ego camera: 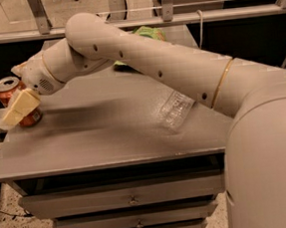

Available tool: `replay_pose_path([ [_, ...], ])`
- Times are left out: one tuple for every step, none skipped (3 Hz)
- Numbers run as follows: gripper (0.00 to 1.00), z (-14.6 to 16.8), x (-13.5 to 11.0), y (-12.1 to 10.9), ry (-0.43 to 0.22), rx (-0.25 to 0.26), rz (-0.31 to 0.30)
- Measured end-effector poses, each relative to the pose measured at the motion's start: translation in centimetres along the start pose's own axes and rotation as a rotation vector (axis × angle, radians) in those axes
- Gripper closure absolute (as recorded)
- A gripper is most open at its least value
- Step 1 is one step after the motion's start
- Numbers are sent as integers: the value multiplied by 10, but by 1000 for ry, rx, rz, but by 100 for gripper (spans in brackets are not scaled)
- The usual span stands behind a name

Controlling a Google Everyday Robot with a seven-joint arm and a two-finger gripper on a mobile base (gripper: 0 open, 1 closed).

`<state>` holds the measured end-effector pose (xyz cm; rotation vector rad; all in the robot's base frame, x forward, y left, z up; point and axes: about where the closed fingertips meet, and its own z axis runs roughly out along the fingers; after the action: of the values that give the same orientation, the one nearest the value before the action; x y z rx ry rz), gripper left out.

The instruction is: Move coke can near water bottle

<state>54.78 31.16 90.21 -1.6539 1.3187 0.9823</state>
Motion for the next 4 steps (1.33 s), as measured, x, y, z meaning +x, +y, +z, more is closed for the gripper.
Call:
replay_pose_path([
  [21, 9, 0, 2, -10, -11, 17],
  [45, 7, 0, 2, -20, 3, 28],
  [68, -6, 2, -3, -26, 46, 42],
  [91, -35, 7, -9, -37, 118, 65],
])
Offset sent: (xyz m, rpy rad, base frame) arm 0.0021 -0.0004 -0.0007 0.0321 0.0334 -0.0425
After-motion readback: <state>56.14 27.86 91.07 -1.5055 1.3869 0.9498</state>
